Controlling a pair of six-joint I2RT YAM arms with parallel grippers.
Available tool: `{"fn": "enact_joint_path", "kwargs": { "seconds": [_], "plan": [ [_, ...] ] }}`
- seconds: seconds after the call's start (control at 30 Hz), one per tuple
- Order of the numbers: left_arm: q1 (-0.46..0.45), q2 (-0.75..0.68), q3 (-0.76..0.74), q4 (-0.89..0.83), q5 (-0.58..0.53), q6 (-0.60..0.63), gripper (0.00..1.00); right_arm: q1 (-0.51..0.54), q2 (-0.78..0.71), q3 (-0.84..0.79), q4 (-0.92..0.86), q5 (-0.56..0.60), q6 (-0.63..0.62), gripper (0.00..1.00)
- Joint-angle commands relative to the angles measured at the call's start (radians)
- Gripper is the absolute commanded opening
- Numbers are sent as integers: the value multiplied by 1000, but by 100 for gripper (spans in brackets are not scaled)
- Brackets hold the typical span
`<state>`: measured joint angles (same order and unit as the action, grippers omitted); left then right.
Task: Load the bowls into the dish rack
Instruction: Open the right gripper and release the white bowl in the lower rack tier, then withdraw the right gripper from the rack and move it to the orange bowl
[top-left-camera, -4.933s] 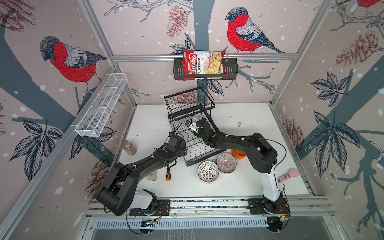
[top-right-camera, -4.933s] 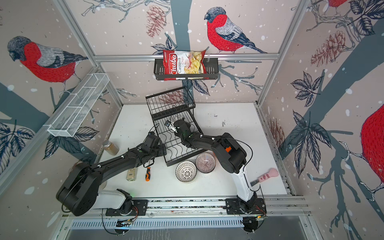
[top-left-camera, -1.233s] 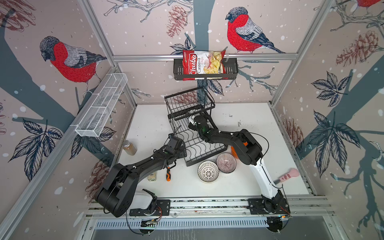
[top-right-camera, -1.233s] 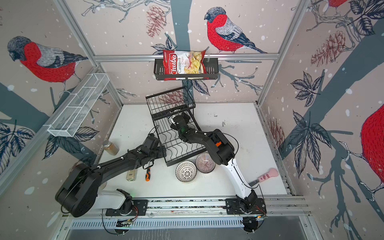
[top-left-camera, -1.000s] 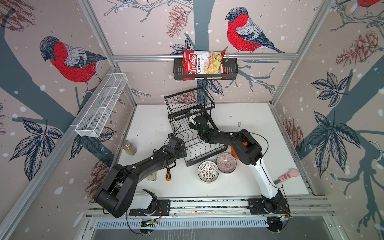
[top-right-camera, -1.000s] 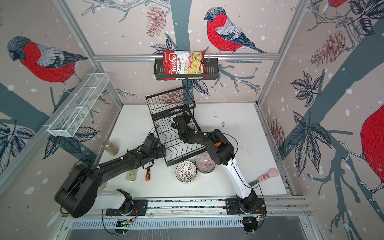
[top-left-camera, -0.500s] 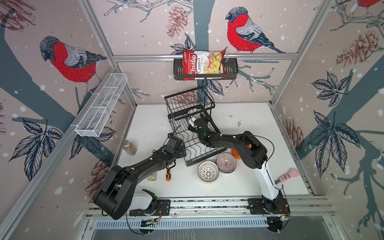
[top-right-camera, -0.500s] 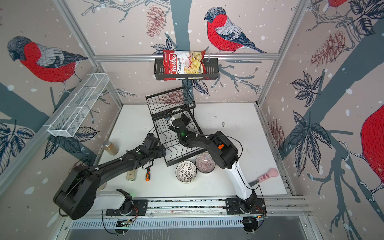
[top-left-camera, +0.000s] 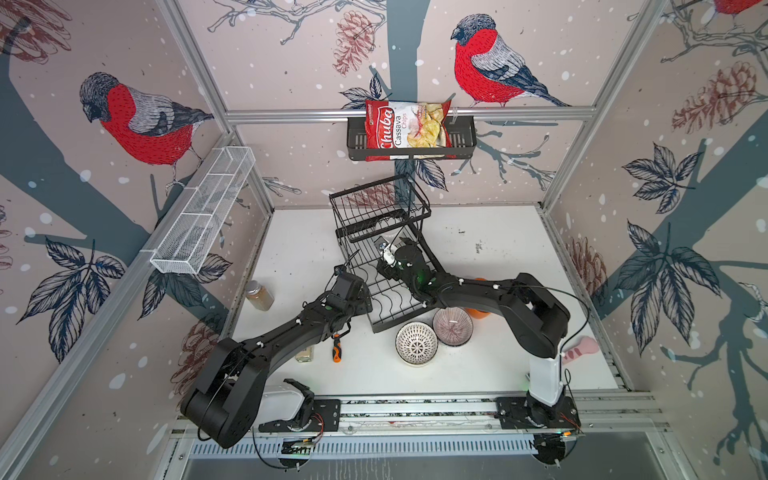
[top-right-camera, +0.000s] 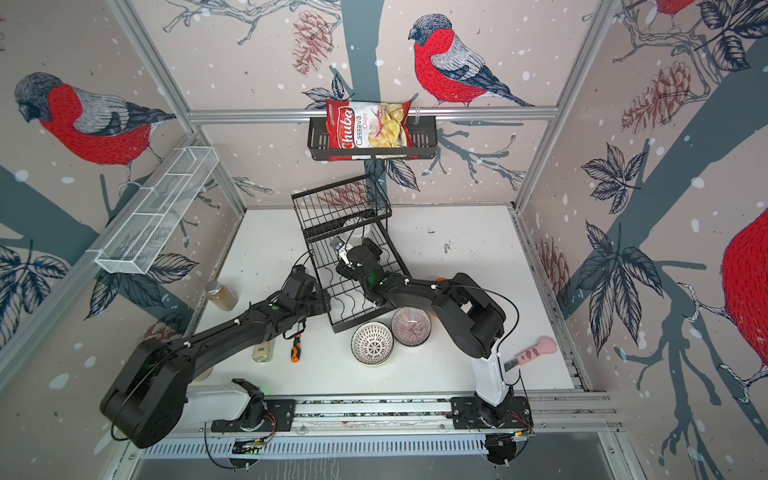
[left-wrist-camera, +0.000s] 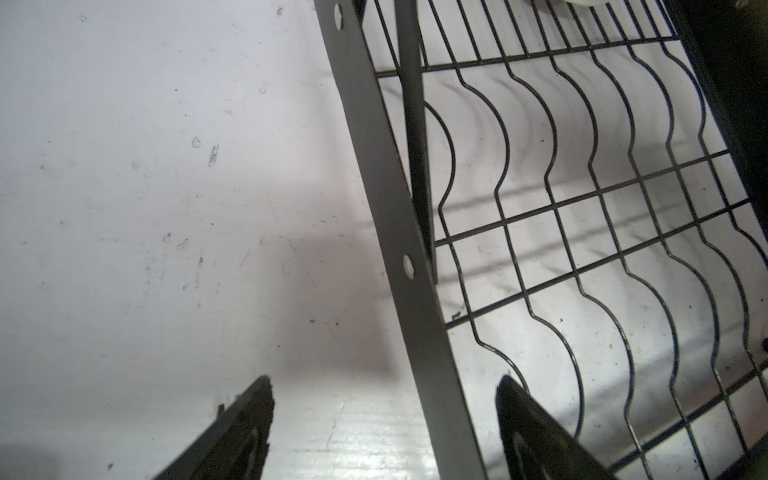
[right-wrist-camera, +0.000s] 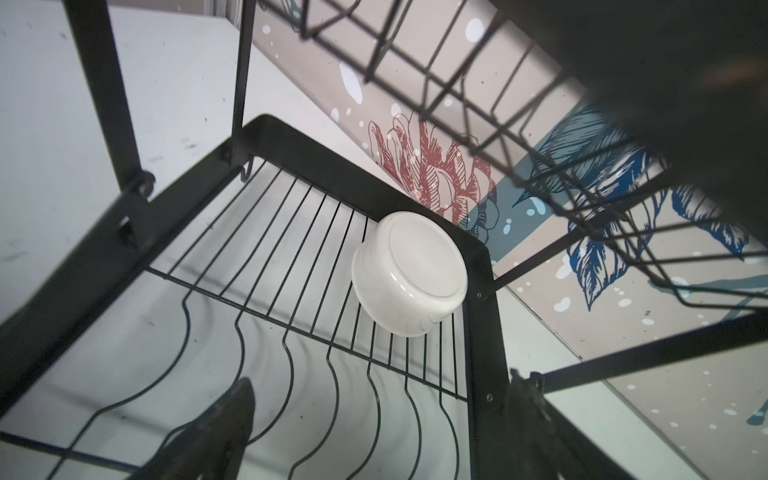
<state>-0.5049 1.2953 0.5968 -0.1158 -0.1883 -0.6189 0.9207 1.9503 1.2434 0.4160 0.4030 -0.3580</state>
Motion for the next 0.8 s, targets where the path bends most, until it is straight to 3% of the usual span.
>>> {"fn": "enact_joint_path", "kwargs": {
  "seconds": [0.0, 0.23, 0.5, 0.77],
  "plan": [
    [1, -6, 2, 5, -31, 10, 84, 0, -13, 6, -75, -49, 91, 94],
    [0, -5, 13, -5, -35, 17, 84, 1, 12, 12, -110, -64, 120, 92],
    [1, -12, 18, -11, -42, 22, 84, 2, -81, -66, -146, -59, 162, 92],
    [1, -28, 30, -26, -41, 28, 84, -7, -216, -82, -314, -75, 312, 92]
  ]
}}
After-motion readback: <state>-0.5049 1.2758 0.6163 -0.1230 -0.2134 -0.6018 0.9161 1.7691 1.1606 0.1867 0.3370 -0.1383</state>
